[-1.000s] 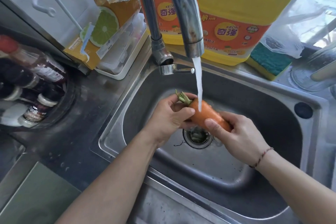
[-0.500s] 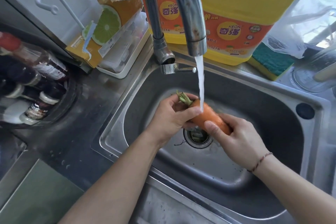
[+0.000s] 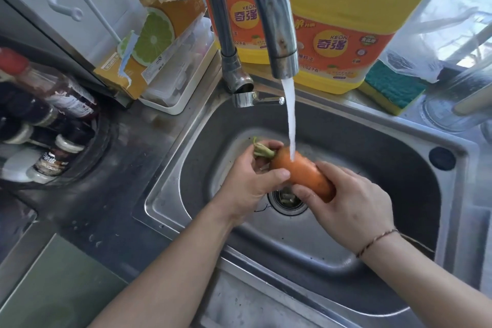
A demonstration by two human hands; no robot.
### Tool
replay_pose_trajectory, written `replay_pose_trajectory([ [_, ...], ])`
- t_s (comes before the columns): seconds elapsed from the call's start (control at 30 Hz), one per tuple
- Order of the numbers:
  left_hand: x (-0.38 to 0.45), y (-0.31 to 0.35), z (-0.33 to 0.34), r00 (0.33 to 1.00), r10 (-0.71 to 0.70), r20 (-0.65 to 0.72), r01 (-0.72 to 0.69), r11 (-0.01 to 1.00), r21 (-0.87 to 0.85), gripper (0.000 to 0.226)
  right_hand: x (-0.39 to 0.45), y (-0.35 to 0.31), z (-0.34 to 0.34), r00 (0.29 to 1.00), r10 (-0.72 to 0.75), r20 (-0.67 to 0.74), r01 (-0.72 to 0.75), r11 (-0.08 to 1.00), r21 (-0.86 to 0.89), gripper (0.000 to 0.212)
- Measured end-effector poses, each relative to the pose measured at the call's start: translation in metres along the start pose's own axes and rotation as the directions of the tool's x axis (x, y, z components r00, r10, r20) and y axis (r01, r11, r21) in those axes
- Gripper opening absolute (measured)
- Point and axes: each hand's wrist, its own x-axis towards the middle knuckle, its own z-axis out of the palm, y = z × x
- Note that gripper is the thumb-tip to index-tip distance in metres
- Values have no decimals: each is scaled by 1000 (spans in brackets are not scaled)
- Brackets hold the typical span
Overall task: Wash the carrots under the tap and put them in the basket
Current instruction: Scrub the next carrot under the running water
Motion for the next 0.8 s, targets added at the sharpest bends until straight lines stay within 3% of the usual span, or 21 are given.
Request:
replay_pose_trajectory([
  [0.17, 1, 4, 8, 995, -10, -103, 5, 999, -48, 56, 1, 4, 9, 955, -203, -217, 164, 969, -182, 52],
  [0.27, 0, 11, 19, 978, -52, -203, 46, 998, -33, 46, 2, 10, 11, 922, -305, -237, 221, 920, -325, 51],
  [0.4, 2, 9, 29, 934, -4, -357, 30, 997, 69, 19, 1, 8, 11, 944, -268, -191, 206, 934, -293, 53],
  [0.5, 9, 5, 27, 849, 64, -524, -10, 994, 106, 23, 2, 2, 8, 977, -206, -51, 194, 966, -173, 52],
  [0.57, 13, 4, 21, 813, 70, -578, -30, 996, 79, 25, 2, -1, 5, 981, -126, 148, 129, 991, -15, 61],
  [0.67, 13, 7, 18, 842, 55, -536, -51, 998, 22, 20, 6, -3, 4, 938, -50, 343, -22, 979, 203, 67],
  [0.8, 12, 8, 18, 853, 109, -511, -69, 993, 96, 16, 16, -8, -4, 841, 5, 541, -158, 959, 237, 55],
])
